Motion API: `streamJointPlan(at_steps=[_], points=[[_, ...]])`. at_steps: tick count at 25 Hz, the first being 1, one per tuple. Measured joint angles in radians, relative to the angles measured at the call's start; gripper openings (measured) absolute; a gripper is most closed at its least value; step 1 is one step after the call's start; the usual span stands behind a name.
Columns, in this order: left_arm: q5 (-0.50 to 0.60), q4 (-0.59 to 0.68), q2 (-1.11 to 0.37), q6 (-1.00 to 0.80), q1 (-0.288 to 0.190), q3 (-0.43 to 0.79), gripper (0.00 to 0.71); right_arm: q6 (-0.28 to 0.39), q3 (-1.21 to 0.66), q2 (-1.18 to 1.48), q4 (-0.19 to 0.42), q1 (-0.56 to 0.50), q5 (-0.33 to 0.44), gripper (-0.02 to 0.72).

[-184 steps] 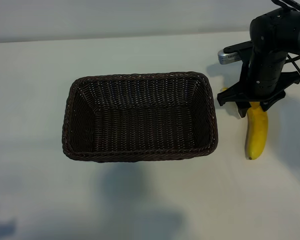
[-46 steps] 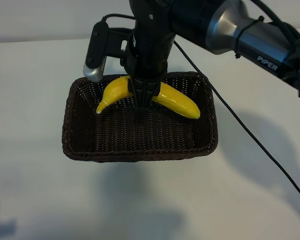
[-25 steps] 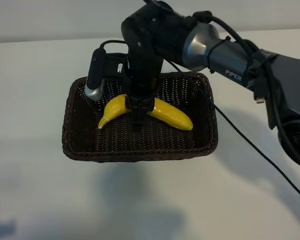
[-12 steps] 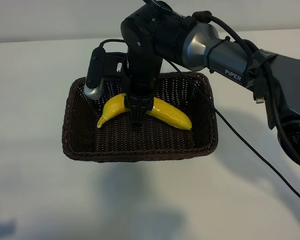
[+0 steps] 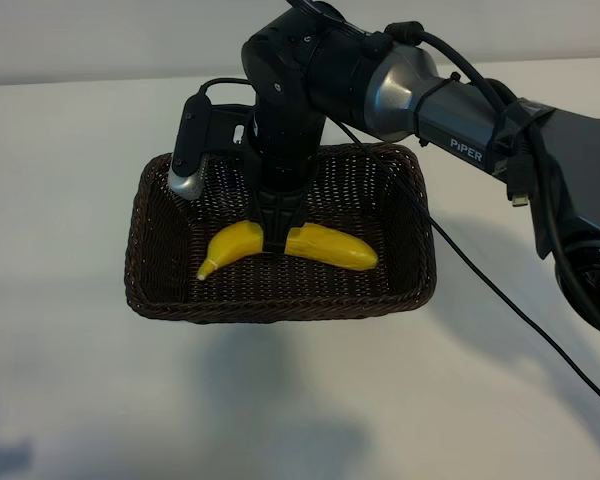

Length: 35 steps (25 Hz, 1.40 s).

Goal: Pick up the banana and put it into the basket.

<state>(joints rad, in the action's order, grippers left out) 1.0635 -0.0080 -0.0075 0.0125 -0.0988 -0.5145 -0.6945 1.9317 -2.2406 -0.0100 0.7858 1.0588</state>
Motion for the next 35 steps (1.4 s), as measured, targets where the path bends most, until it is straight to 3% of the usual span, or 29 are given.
streamJointPlan(at_steps=[7,11,18,24,31,35], points=[[0.0,0.0,0.0,0.0,0.0,0.0,0.52,0.005,0.0,0.057,0.01,0.0,0.065,0.564],[0.0,0.0,0.0,0.0,0.0,0.0,0.52,0.013,0.0,0.1,0.054,0.0,0.113,0.564],[0.0,0.0,0.0,0.0,0.0,0.0,0.52,0.044,0.0,0.117,0.068,-0.043,0.143,0.564],[0.0,0.0,0.0,0.0,0.0,0.0,0.52,0.25,0.0,0.117,0.065,-0.164,0.154,0.564],[0.0,0.0,0.0,0.0,0.0,0.0,0.52,0.494,0.0,0.117,-0.013,-0.38,0.154,0.543],[0.0,0.0,0.0,0.0,0.0,0.0,0.52,0.63,0.0,0.117,-0.019,-0.473,0.154,0.541]])
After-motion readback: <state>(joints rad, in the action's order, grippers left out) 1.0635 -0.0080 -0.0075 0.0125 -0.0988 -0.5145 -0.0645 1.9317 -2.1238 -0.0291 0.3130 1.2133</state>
